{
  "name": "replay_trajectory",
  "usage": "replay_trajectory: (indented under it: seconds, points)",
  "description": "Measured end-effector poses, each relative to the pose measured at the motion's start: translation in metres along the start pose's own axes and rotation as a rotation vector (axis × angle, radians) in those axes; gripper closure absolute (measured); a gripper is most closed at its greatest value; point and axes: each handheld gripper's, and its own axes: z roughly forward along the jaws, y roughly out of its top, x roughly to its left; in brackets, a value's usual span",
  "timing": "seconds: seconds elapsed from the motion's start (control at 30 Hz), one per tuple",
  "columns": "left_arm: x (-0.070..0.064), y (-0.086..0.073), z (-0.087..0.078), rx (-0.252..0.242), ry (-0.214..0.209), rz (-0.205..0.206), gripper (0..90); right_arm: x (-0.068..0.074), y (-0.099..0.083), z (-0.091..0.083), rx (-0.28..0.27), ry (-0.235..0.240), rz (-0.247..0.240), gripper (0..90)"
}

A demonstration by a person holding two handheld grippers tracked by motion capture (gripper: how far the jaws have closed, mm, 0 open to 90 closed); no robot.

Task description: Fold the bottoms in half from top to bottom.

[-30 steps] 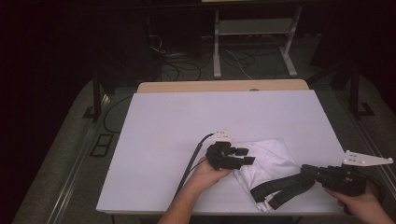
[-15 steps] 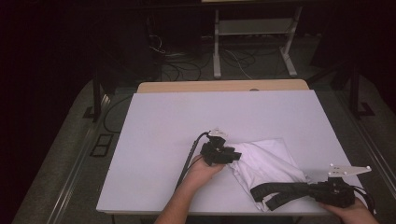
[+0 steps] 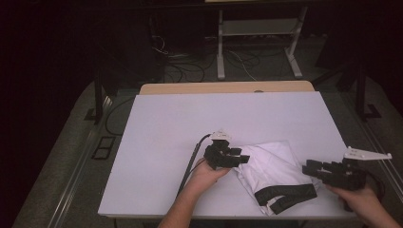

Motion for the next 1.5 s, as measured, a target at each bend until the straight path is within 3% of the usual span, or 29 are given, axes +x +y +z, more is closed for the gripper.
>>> replay_trajectory:
  seconds: [0.03,0.07,0.17,0.3,0.37,0.57,0.6,0.83,0.87,1.17,1.2,1.43,1.5]
  points:
    - [-0.001,0.000,-0.002,-0.015,-0.011,0.012,45.0,-0.017,0.017,0.023,0.027,-0.087,0.012,49.7]
    - [-0.001,0.000,-0.002,-0.015,-0.011,0.012,43.1,-0.017,0.017,0.023,0.027,-0.087,0.012,49.7]
    - [-0.002,0.000,-0.006,-0.041,-0.026,0.021,38.8,-0.039,0.032,0.052,0.062,-0.166,0.019,50.4]
    - [-0.002,0.000,-0.008,-0.051,-0.041,0.020,37.7,-0.043,0.033,0.057,0.070,-0.175,0.025,50.1]
    - [-0.001,0.000,-0.009,-0.051,-0.050,0.020,34.1,-0.055,0.037,0.071,0.108,-0.178,0.056,51.2]
    - [-0.002,-0.001,-0.007,-0.033,-0.046,0.029,31.7,-0.058,0.040,0.081,0.152,-0.168,0.074,56.4]
    - [-0.002,-0.002,-0.006,-0.030,-0.049,0.027,31.8,-0.056,0.041,0.089,0.196,-0.165,0.070,67.4]
    - [-0.002,-0.003,-0.004,-0.021,-0.049,0.023,32.1,-0.059,0.046,0.092,0.202,-0.155,0.070,73.0]
    - [0.000,-0.003,-0.005,-0.020,-0.047,0.018,32.4,-0.059,0.049,0.092,0.201,-0.155,0.062,87.8]
    - [0.001,-0.006,-0.002,0.004,-0.035,0.010,32.7,-0.054,0.062,0.090,0.154,-0.194,0.007,87.8]
    - [0.002,-0.007,0.001,0.019,-0.019,0.005,32.9,-0.053,0.068,0.091,0.117,-0.200,0.017,87.1]
    - [0.005,-0.008,0.001,0.029,0.004,-0.001,33.6,-0.062,0.068,0.101,0.126,-0.242,0.067,86.2]
    - [0.005,-0.008,-0.001,0.030,0.015,0.003,33.9,-0.064,0.067,0.101,0.119,-0.259,0.078,81.5]
